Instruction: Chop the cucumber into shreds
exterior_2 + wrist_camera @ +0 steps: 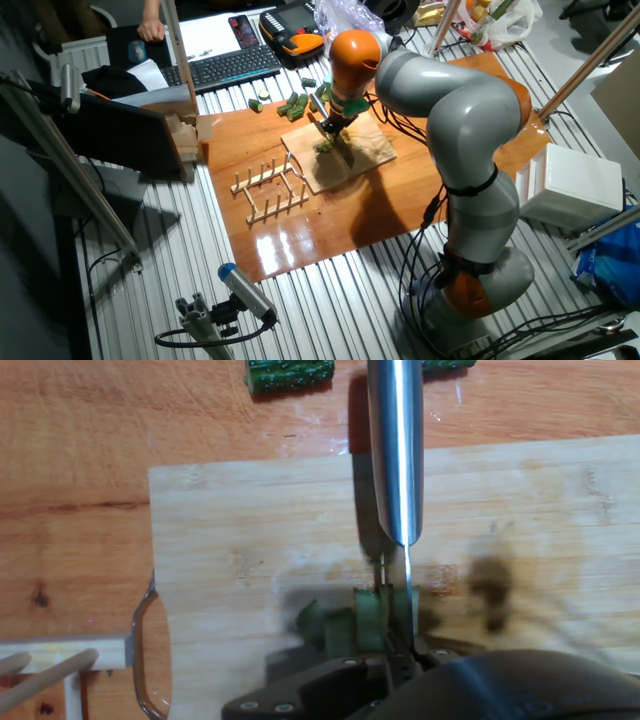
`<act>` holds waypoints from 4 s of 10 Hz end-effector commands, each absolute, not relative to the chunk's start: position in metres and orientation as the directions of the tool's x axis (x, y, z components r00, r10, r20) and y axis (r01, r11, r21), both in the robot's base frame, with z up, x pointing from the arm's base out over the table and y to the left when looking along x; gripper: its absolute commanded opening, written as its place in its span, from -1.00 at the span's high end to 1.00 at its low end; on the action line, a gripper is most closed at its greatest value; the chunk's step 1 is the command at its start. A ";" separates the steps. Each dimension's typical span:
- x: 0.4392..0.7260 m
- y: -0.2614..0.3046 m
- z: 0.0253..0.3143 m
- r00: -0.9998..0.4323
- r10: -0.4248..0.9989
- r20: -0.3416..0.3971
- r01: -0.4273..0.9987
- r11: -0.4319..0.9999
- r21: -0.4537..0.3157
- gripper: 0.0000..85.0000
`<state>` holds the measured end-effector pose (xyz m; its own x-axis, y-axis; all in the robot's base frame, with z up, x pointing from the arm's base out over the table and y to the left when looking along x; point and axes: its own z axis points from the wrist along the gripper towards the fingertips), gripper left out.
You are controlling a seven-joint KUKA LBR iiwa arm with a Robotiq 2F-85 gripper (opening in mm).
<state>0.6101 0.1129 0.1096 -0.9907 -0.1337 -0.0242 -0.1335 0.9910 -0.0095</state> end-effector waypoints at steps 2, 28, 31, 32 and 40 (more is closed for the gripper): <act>0.611 0.116 0.110 -0.992 -0.124 -0.014 -0.125 0.992 0.011 1.00; 0.608 0.116 0.118 -0.991 -0.129 -0.043 -0.124 0.987 -0.104 1.00; 0.608 0.115 0.118 -0.991 -0.129 -0.043 -0.124 0.987 -0.103 1.00; 0.608 0.115 0.116 -0.991 -0.129 -0.043 -0.124 0.987 -0.103 1.00; 0.610 0.117 0.110 -0.991 -0.130 -0.042 -0.126 0.988 -0.087 1.00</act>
